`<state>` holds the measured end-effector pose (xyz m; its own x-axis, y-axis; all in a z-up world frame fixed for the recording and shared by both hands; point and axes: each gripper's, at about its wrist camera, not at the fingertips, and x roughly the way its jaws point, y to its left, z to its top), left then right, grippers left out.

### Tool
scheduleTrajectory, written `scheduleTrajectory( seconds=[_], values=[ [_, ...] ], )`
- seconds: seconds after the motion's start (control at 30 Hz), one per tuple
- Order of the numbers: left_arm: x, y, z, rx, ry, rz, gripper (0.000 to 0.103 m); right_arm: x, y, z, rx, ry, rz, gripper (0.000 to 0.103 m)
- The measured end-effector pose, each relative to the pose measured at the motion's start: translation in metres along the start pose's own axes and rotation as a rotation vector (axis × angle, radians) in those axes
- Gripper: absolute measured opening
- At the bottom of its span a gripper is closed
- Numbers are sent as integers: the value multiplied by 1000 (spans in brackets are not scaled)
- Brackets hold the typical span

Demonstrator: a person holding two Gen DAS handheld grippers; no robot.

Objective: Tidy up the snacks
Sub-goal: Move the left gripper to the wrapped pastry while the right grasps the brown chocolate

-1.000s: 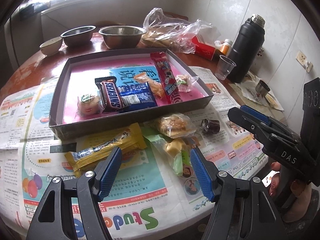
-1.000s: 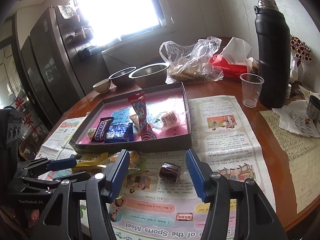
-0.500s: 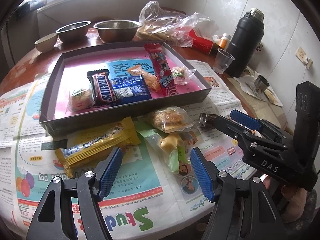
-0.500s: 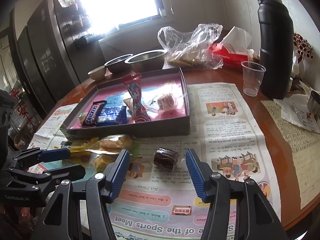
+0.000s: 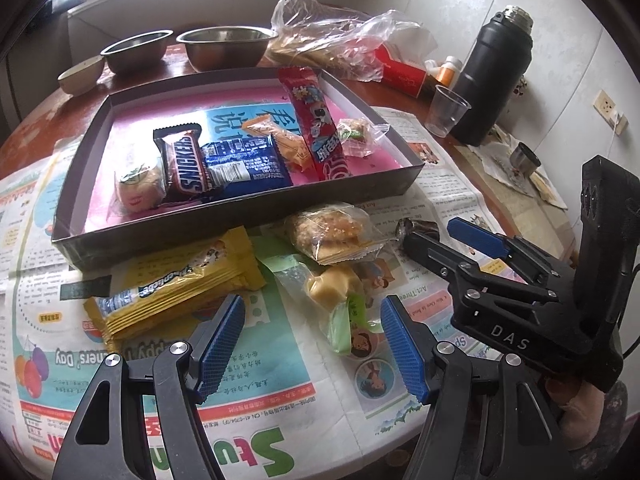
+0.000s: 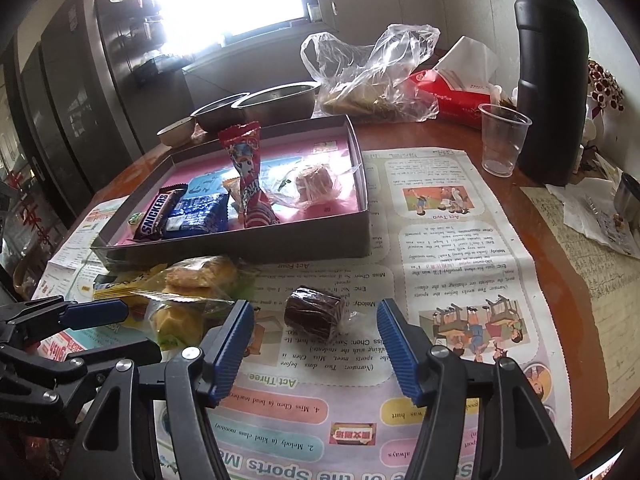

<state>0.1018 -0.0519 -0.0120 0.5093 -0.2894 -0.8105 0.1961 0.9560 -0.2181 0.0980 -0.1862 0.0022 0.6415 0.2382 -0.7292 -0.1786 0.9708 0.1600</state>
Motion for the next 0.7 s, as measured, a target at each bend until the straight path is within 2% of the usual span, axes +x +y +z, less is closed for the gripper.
scheduleTrajectory(
  seconds=[0.37,0.53,0.7],
  values=[
    [14,-3,4,-13,23,1,72,15,1,1,-21,12,-17,63],
    [20,-7,7,-18,27,10,72,20,2,-1,-45,9,-26,54],
    [25,-8,10,-29,29,20,72,20,-1,-1,-51,0,-19,39]
  ],
)
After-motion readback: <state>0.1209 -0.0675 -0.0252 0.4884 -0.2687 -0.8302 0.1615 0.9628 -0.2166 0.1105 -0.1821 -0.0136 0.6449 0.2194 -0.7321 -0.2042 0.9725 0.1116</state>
